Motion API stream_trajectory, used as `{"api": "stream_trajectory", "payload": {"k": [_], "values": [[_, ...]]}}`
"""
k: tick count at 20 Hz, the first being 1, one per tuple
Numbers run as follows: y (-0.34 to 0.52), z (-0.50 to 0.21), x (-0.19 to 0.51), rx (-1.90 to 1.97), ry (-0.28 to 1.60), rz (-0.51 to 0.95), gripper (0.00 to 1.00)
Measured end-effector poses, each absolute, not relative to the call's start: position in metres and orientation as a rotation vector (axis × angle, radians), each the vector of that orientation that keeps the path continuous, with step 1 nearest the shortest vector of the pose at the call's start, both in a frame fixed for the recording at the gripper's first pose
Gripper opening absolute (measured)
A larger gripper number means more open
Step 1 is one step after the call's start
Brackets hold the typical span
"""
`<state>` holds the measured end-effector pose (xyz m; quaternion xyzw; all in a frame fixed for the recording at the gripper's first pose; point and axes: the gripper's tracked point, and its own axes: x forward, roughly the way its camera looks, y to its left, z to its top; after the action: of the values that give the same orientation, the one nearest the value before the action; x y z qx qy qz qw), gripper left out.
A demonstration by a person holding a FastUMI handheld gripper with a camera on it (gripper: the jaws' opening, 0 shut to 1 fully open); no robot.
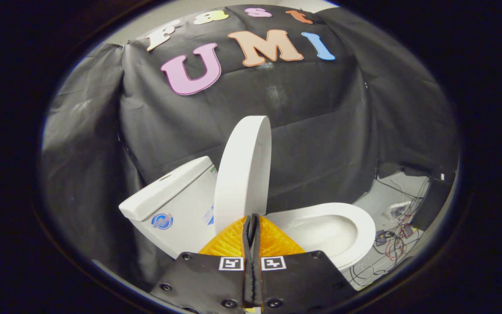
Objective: Open the toilet lid.
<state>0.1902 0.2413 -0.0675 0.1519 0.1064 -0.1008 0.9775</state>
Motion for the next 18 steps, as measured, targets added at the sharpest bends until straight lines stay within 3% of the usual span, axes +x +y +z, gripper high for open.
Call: {"api": "stream_trajectory", "payload": {"k": [18], "values": [[0.294, -0.052, 0.215, 0.096, 0.207, -0.173, 0.01]]}}
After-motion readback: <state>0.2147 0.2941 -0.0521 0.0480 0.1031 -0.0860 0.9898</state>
